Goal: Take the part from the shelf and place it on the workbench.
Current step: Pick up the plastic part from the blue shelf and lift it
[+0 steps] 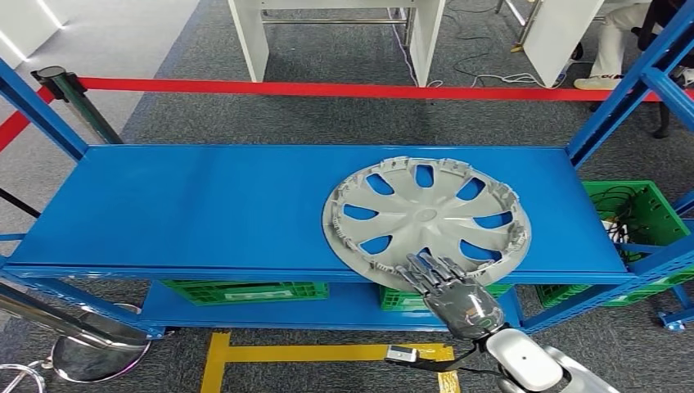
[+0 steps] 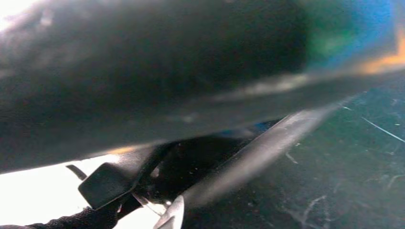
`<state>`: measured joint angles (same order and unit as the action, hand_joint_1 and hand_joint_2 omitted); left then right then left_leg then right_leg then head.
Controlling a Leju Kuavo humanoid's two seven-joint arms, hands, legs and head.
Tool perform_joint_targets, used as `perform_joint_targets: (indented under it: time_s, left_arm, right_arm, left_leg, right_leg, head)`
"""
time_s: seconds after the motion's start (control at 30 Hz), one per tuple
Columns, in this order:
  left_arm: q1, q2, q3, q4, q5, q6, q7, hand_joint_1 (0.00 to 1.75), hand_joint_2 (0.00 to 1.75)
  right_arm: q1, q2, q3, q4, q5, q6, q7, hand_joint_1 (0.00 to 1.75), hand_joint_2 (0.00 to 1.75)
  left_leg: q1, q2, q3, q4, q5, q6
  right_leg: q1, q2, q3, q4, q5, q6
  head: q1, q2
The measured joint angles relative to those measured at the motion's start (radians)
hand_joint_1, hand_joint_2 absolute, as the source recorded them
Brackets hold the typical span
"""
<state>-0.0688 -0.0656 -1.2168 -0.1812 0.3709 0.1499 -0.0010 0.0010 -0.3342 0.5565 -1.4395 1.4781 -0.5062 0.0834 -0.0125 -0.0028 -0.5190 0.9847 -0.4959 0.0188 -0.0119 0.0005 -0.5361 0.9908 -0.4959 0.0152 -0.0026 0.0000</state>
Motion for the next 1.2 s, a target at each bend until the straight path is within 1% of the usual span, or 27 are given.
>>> perform_joint_targets:
  time_s: [0.47, 1.0, 1.03, 1.13, 1.17, 1.2]
  left_arm:
    - [-0.001, 0.0, -0.007, 0.0, -0.002, 0.002, 0.001, 0.0, 0.0]
    - [-0.002, 0.003, -0.008, 0.0, -0.003, 0.002, 0.002, 0.0, 0.0]
    - [-0.002, 0.004, -0.009, 0.0, -0.004, 0.002, 0.002, 0.0, 0.0]
    - [-0.003, 0.005, -0.01, 0.0, -0.006, 0.001, 0.002, 0.0, 0.0]
    - [-0.003, 0.006, -0.011, 0.0, -0.006, 0.001, 0.002, 0.0, 0.0]
    - [-0.003, 0.006, -0.011, 0.0, -0.006, 0.0, 0.002, 0.0, 0.0]
  right_arm:
    - [-0.007, 0.004, 0.001, 0.015, 0.006, 0.003, 0.012, 0.0, 1.75]
    - [-0.074, 0.056, 0.007, 0.094, 0.015, 0.007, 0.029, 0.0, 1.75]
    - [-0.078, 0.06, 0.008, 0.1, 0.015, 0.007, 0.029, 0.4, 1.75]
    - [-0.094, 0.072, 0.011, 0.121, 0.018, 0.007, 0.029, 1.7, 1.75]
    - [-0.098, 0.075, 0.012, 0.128, 0.019, 0.007, 0.029, 1.75, 1.75]
    - [-0.102, 0.078, 0.013, 0.135, 0.02, 0.007, 0.029, 1.75, 1.75]
  left_leg:
    - [0.0, 0.0, 0.0, 0.0, 0.0, 0.0]
    - [0.0, 0.0, 0.0, 0.0, 0.0, 0.0]
    - [0.0, 0.0, 0.0, 0.0, 0.0, 0.0]
    - [0.0, 0.0, 0.0, 0.0, 0.0, 0.0]
    - [0.0, 0.0, 0.0, 0.0, 0.0, 0.0]
    - [0.0, 0.0, 0.0, 0.0, 0.0, 0.0]
  right_leg:
    - [0.0, 0.0, 0.0, 0.0, 0.0, 0.0]
    - [0.0, 0.0, 0.0, 0.0, 0.0, 0.0]
    - [0.0, 0.0, 0.0, 0.0, 0.0, 0.0]
    - [0.0, 0.0, 0.0, 0.0, 0.0, 0.0]
    - [0.0, 0.0, 0.0, 0.0, 0.0, 0.0]
    - [0.0, 0.0, 0.0, 0.0, 0.0, 0.0]
  head:
    - [0.0, 0.0]
    - [0.0, 0.0]
    - [0.0, 0.0]
    - [0.0, 0.0]
    - [0.0, 0.0]
    - [0.0, 0.0]
